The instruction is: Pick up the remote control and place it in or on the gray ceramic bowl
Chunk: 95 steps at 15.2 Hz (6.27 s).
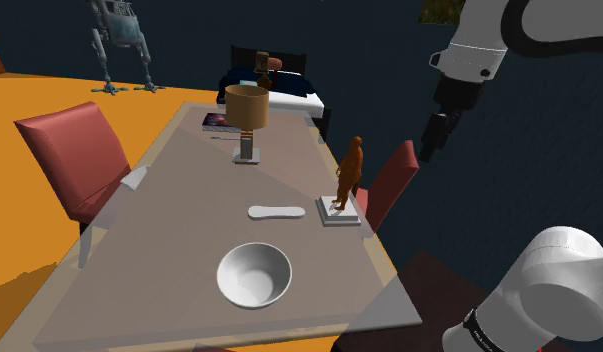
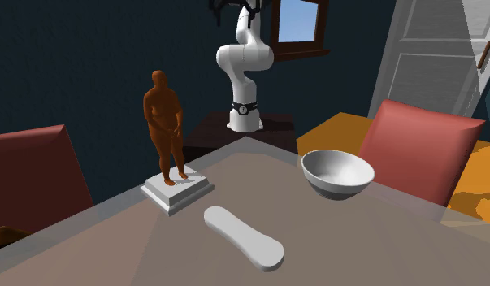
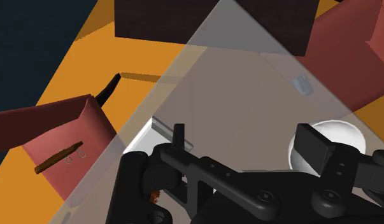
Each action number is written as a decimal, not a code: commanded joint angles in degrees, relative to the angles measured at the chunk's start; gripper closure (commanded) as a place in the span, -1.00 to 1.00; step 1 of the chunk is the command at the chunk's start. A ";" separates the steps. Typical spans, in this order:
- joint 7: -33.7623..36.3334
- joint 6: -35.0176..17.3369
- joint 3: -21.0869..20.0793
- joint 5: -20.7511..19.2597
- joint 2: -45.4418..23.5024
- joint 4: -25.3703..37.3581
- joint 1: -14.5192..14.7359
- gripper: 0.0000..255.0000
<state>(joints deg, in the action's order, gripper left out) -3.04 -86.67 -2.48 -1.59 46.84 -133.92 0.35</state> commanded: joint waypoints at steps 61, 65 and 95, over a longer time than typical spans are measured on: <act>-45.42 -47.52 1.94 2.75 -91.92 44.36 6.07 1.00; -45.42 -47.53 1.94 2.75 -91.90 44.34 6.07 1.00; -45.15 -34.70 1.97 2.68 -80.37 45.65 6.05 1.00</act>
<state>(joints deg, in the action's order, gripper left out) -48.25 -121.94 -0.50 1.10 -33.98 -88.40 6.36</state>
